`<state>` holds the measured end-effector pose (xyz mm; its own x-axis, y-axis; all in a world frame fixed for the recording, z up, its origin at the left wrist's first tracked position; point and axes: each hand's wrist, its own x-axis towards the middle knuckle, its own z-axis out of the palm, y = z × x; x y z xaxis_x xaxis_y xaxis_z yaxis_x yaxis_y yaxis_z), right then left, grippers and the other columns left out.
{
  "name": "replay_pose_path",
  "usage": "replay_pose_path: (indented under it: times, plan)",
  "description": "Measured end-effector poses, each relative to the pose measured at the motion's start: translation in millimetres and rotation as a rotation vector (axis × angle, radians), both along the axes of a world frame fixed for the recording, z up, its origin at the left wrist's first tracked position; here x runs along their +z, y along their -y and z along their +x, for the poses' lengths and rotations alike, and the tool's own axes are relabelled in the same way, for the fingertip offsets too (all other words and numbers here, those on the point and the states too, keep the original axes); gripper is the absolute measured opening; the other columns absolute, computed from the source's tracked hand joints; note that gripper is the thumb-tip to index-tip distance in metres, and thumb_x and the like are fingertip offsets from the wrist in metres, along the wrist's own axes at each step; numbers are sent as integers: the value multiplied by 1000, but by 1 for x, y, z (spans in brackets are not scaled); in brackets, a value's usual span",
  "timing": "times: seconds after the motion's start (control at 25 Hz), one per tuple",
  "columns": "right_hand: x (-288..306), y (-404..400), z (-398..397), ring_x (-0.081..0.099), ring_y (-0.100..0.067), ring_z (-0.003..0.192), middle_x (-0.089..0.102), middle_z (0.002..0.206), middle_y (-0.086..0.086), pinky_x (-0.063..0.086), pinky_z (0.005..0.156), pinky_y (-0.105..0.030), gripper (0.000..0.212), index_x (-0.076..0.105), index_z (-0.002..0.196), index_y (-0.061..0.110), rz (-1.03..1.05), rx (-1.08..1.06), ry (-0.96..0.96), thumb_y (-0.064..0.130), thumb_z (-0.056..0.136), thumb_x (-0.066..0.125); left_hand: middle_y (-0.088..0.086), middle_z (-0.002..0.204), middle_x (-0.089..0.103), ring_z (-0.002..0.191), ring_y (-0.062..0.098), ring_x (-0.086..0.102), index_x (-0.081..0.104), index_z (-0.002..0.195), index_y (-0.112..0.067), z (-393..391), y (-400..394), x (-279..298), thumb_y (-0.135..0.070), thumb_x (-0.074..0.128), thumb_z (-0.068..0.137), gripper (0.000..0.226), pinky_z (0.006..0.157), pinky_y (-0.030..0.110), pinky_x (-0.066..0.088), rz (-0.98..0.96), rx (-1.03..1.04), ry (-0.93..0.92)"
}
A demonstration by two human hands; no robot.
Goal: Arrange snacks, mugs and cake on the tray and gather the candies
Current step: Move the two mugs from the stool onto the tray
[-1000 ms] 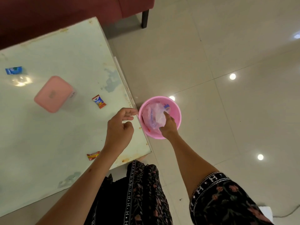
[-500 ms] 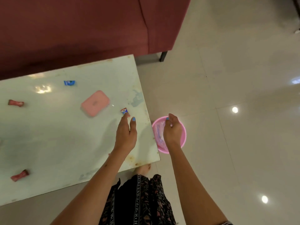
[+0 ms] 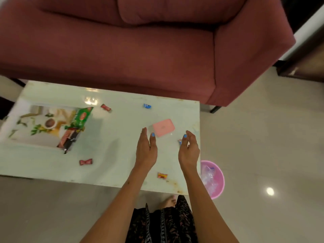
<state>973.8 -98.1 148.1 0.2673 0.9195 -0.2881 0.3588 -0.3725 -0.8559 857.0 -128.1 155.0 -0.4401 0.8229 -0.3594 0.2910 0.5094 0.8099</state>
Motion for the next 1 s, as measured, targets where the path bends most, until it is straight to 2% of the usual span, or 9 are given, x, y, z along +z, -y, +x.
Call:
replay_pose_path:
  times: [0.12,0.2,0.36,0.52,0.68,0.88,1.0]
  plan:
    - [17,10,-50,55,-16,110,59,129,-1,36,93,-22,36,49,132,16,20,88,18,28,100,37,3,156,22,143,20,23,18,147,-18,-48,12,16,-40,25,98,54,115,33,20,34,65,18]
    - [26,22,-88,54,-17,115,57,133,-5,33,94,-20,37,49,133,16,43,129,21,28,100,38,4,155,26,142,21,26,20,146,-17,-88,25,27,-40,26,98,54,115,34,21,59,111,30]
    - [44,48,-167,52,-22,123,56,134,-7,36,103,-27,36,50,131,14,84,206,16,26,99,40,5,152,31,139,23,30,24,145,-16,-169,57,46,-40,25,98,53,114,37,25,108,172,32]
    - [58,72,-244,49,-18,126,55,136,-1,37,109,-36,37,51,131,15,138,290,17,29,99,40,8,149,37,136,24,34,29,143,-14,-244,93,54,-34,28,99,48,111,36,28,185,222,17]
    - [68,96,-312,49,-17,125,56,135,0,39,108,-36,36,52,129,17,176,385,8,32,99,39,12,142,45,129,27,43,34,140,-13,-310,124,60,-31,28,99,45,103,33,34,196,287,-16]
    - [75,113,-374,53,-11,112,60,128,-1,42,95,-25,36,54,128,15,180,483,-40,31,99,40,10,147,40,135,26,36,34,140,-11,-366,149,66,-31,28,99,46,111,38,30,216,360,-32]
    - [73,115,-406,55,-13,106,61,117,1,41,89,-25,34,55,126,15,178,542,-34,31,98,40,10,143,44,132,26,40,37,137,-10,-393,158,65,-31,28,99,44,107,36,32,226,408,-24]
